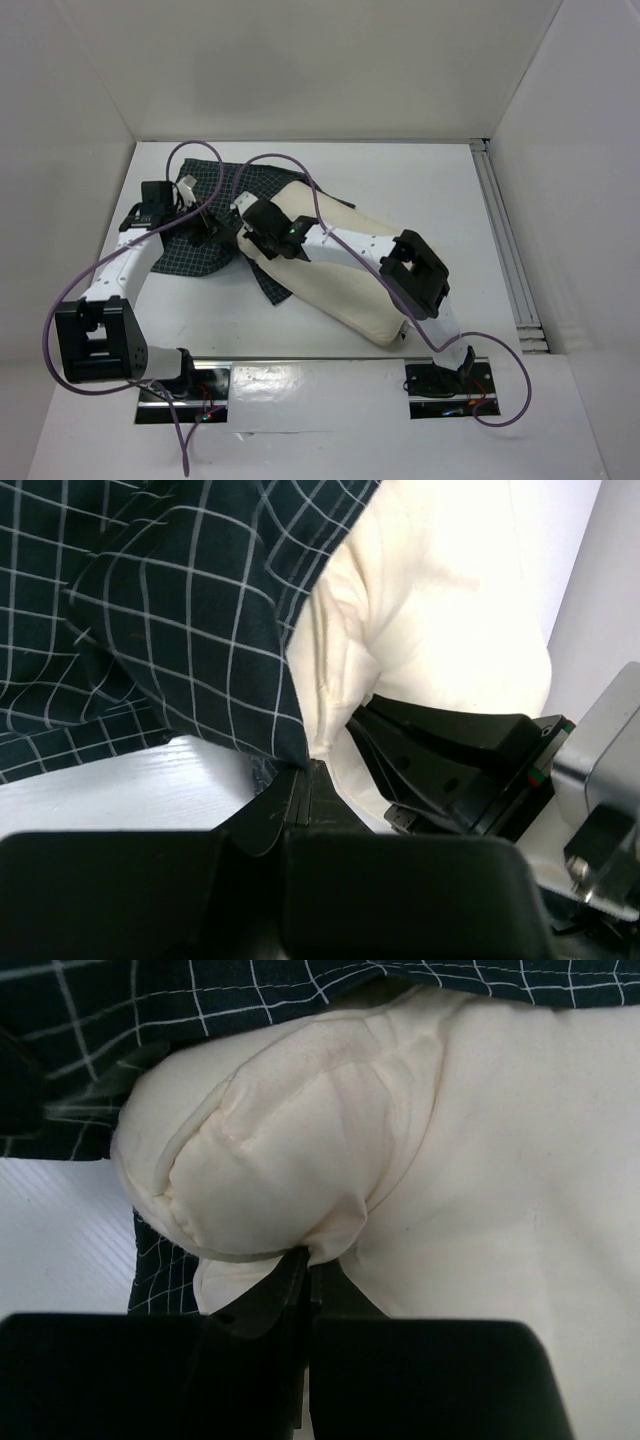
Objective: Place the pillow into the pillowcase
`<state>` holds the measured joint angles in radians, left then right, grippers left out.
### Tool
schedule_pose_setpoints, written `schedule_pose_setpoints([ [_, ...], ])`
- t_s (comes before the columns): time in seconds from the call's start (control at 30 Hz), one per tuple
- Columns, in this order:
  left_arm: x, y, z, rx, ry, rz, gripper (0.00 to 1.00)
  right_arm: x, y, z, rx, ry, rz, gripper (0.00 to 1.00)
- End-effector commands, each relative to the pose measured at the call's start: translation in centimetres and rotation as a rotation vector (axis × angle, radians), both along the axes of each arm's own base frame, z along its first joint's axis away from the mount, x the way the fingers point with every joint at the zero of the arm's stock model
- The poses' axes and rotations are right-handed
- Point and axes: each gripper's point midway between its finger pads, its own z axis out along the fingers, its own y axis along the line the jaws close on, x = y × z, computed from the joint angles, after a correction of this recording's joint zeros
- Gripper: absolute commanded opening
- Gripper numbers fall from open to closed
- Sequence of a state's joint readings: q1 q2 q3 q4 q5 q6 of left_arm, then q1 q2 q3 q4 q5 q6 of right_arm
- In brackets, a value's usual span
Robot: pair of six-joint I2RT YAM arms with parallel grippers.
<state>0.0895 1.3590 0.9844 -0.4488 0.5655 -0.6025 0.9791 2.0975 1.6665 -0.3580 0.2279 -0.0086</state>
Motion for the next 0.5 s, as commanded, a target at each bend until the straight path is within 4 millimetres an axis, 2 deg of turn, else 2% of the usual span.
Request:
schedule_pose_setpoints([
  [0.0,0.7,-0.5,5.1,-0.082,-0.187,-0.011,0.00,-0.2,-2.6,-2.3,-0.075,0.036,-0.046,0.00],
  [0.1,1.0,-0.3,6.0,-0.045,-0.231,-0.042,0.00,0.2,-2.7,-1.9,-0.054,0.031,-0.049,0.00],
  [0.13,1.2,0.0,5.9,-0.028,-0.224,-0.038,0.06,0.0,-2.4,-1.4,-0.039,0.034,-0.038,0.00],
  [0.17,1.3,0.2,5.9,-0.016,-0.214,-0.036,0.27,0.2,-2.3,-0.9,-0.018,0.020,-0.038,0.00],
  [0.23,1.9,1.0,6.2,0.021,-0.213,-0.020,0.44,-0.1,-1.9,-0.6,0.007,0.026,-0.019,0.00],
  [0.27,2.2,1.2,5.8,0.028,-0.197,-0.011,0.48,-0.4,-1.9,-1.1,0.009,0.036,-0.010,0.00],
  [0.33,3.0,1.7,6.0,0.052,-0.201,0.011,0.48,-0.4,-1.6,-0.4,0.029,0.031,-0.003,0.00],
  [0.43,4.2,2.2,5.5,0.094,-0.199,0.014,0.50,-0.5,-1.8,-0.8,0.017,0.032,0.004,0.00],
  [0.47,4.7,2.6,5.0,0.117,-0.193,0.020,0.59,-0.6,-1.8,-0.6,0.024,0.027,0.004,0.00],
])
